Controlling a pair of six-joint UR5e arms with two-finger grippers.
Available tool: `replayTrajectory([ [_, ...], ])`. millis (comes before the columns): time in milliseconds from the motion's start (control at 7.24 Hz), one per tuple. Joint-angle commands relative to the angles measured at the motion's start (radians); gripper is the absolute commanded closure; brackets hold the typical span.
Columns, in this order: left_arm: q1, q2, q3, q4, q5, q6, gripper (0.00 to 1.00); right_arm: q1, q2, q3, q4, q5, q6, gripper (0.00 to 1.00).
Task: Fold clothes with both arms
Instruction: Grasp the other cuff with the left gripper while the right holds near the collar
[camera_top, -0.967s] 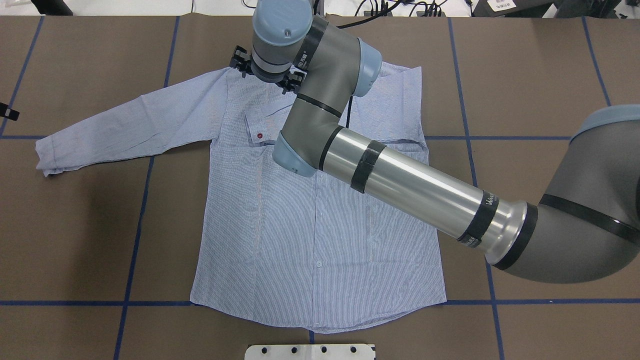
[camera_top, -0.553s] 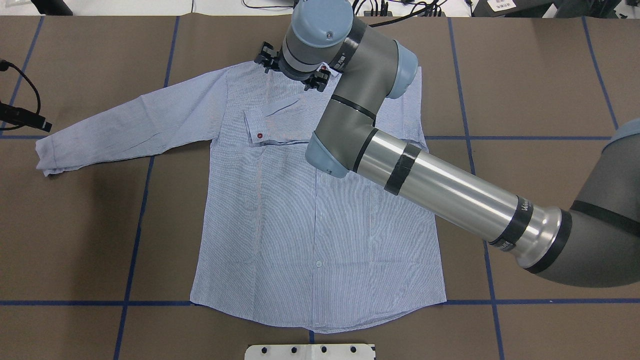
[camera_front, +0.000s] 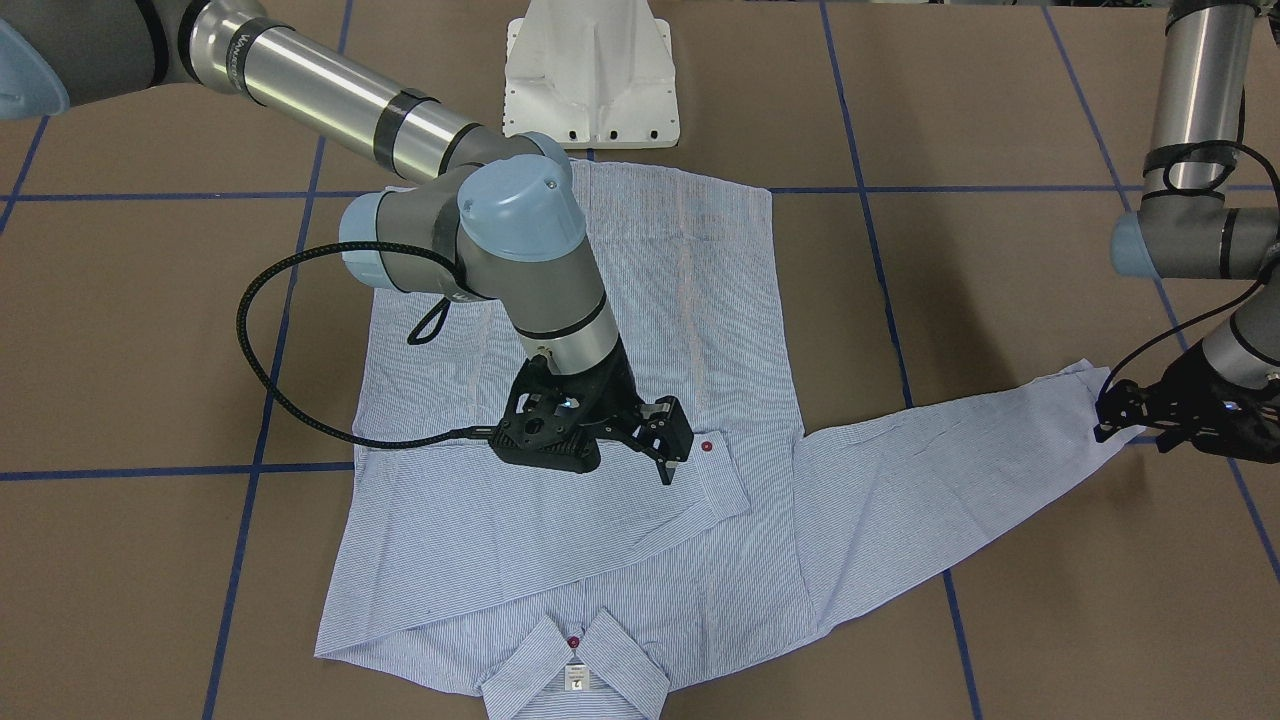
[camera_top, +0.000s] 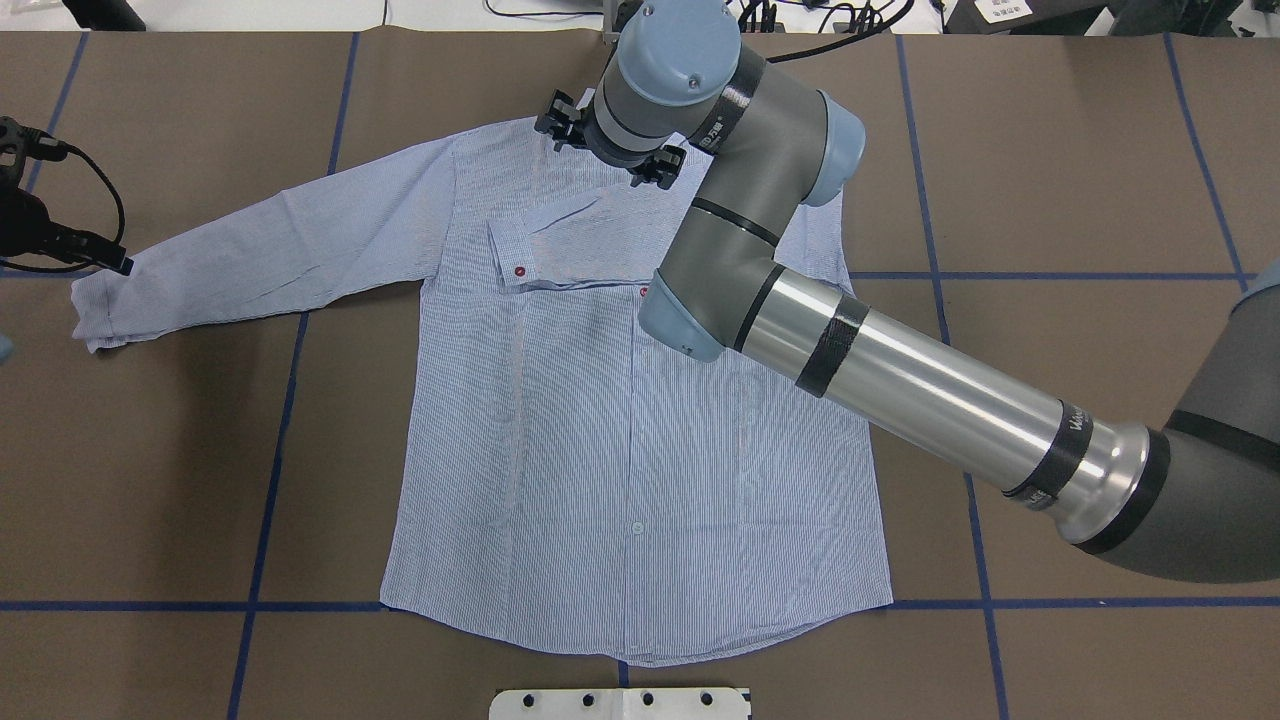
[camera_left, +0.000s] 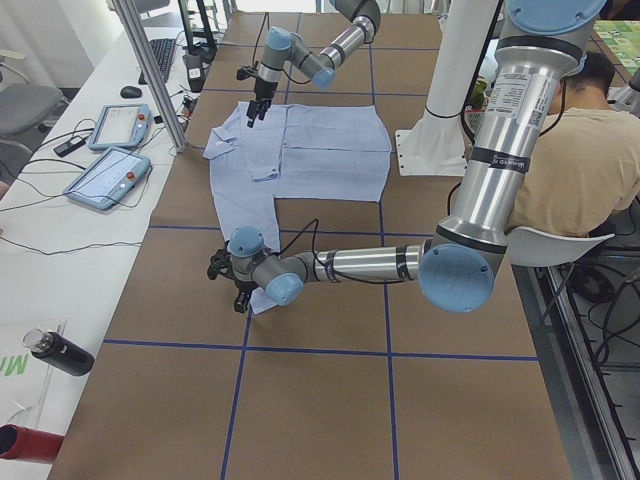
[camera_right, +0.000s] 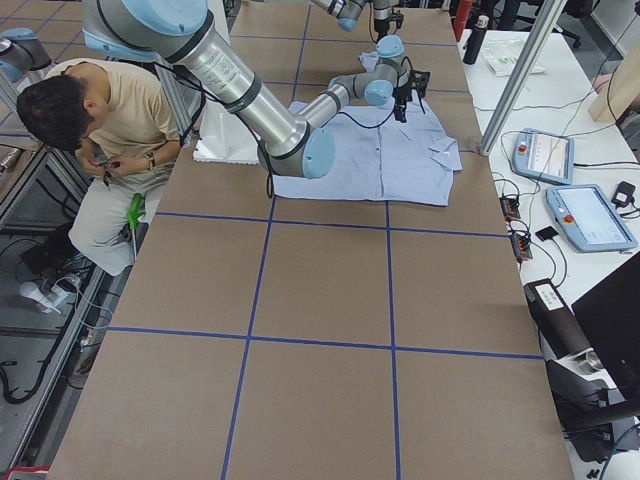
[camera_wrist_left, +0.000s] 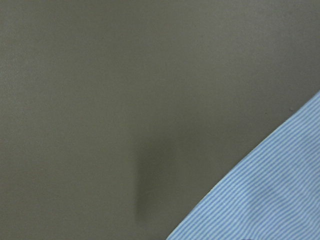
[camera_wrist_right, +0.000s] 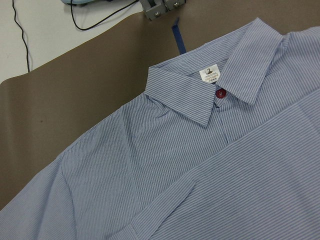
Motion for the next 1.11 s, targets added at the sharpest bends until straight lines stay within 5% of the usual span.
replayTrajectory([
  [0,0.001,0.004,0.013,-0.001,0.001,-0.004,0.36,-0.004,-0.020,0.001,0.055,-0.004,0.040,0.01],
  [967,-0.005,0.071,-0.047,0.009,-0.005,-0.003,0.38,-0.007,-0.026,0.001,0.080,-0.009,0.080,0.01],
])
